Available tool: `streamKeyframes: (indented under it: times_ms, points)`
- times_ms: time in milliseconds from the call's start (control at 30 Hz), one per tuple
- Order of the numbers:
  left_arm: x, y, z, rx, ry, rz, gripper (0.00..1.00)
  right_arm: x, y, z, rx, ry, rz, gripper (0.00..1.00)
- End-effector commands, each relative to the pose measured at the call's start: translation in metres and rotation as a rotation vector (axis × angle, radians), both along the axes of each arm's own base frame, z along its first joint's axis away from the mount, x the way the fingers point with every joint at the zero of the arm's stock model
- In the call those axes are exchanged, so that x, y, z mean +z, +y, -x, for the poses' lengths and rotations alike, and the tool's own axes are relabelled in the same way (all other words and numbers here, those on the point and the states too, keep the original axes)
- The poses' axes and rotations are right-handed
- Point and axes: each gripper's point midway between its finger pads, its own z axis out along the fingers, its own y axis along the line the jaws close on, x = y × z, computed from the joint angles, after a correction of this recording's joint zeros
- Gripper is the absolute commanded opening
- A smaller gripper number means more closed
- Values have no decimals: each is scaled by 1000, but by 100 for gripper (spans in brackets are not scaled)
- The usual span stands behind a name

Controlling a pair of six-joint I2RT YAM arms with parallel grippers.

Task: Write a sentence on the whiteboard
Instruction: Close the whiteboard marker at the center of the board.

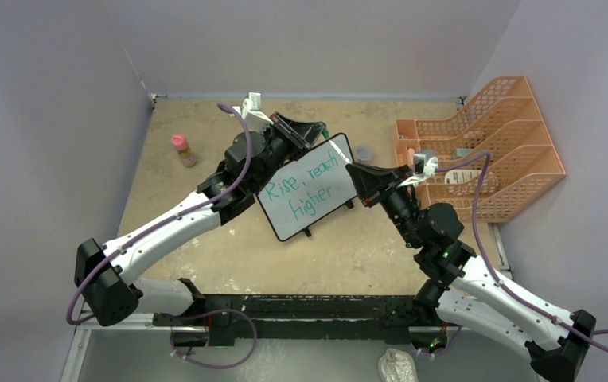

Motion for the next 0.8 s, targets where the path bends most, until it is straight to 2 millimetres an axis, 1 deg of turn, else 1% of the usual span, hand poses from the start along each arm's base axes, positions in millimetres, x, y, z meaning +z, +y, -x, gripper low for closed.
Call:
streamKeyframes:
  times_ms: [0,167,467,600,767]
  points:
    - [25,6,8,-18,-37,90,0,20,-6,1,-13,-61,-52,0]
    - [23,4,11,-35,-18,107,0,19,-5,0,-19,-59,-54,0]
    - [21,5,12,-39,5,137,0,12,-3,-2,-20,-42,-37,0]
    - [20,5,12,-43,22,154,0,8,-6,-4,-35,-28,-34,0]
    - [20,6,12,-47,31,166,0,8,-10,-5,-53,-28,-36,0]
